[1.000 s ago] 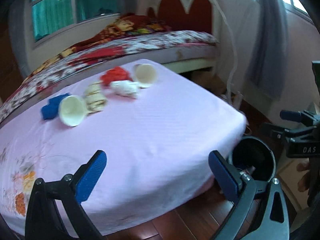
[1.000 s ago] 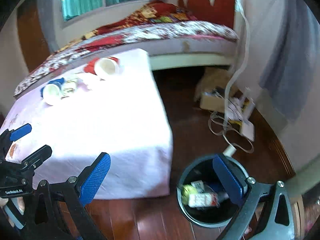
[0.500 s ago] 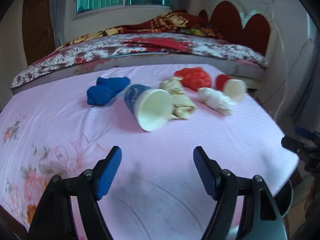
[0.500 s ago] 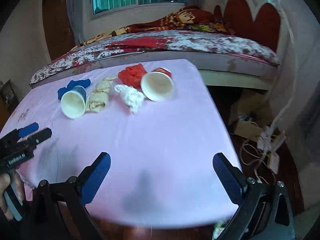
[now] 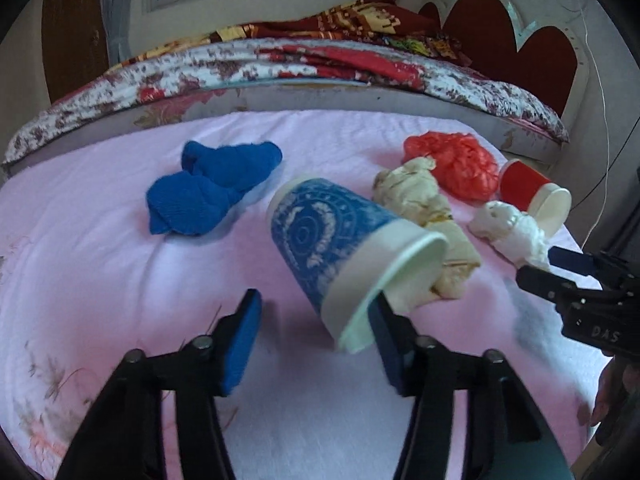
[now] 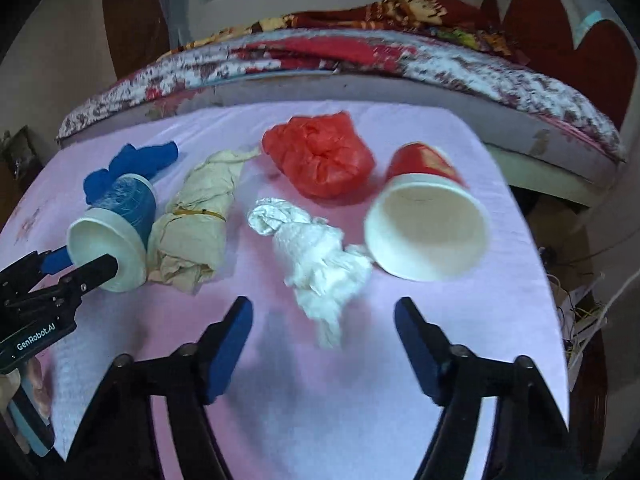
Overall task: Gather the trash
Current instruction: 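Grasp the blue-white paper cup with left tool while right tool grasps the white tissue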
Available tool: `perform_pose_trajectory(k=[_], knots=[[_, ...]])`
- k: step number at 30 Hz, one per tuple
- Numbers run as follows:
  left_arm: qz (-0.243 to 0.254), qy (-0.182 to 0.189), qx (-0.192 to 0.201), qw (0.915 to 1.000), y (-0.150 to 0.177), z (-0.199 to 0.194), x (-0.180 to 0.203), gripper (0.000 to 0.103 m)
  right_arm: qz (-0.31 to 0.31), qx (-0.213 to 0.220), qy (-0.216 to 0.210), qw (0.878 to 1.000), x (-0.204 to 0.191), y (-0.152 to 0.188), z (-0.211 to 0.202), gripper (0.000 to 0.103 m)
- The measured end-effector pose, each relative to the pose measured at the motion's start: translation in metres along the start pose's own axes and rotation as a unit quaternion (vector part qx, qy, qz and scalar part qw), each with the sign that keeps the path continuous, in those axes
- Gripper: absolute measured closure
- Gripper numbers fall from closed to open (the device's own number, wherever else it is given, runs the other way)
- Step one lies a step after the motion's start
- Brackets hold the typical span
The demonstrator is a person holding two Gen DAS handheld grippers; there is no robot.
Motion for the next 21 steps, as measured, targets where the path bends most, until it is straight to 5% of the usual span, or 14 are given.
perform_pose_trajectory(k=[9,21], knots=[[-0.015,0.037,-0.02,0.999,-0.001,0.008,-0.007,0.095,0.026,-0.005,-0.024,0.999,-0.013,-0.011,0.011,0.067],[0.043,0.055,0.035,0.997,0.014,-0.056,0.018,0.097,0.013,0.038,-0.017,0.999,-0.022,0.019,-0.061,0.068]])
Point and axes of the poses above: each gripper's, at about its wrist camera, not at the fingertips, and z roughly the way its jaws point, x to its right, y to its underside, the point moved 9 cm from there along z, roughly the way its jaws point, and after that the axes turned 5 degrees about -z, right-handed, at the moved point
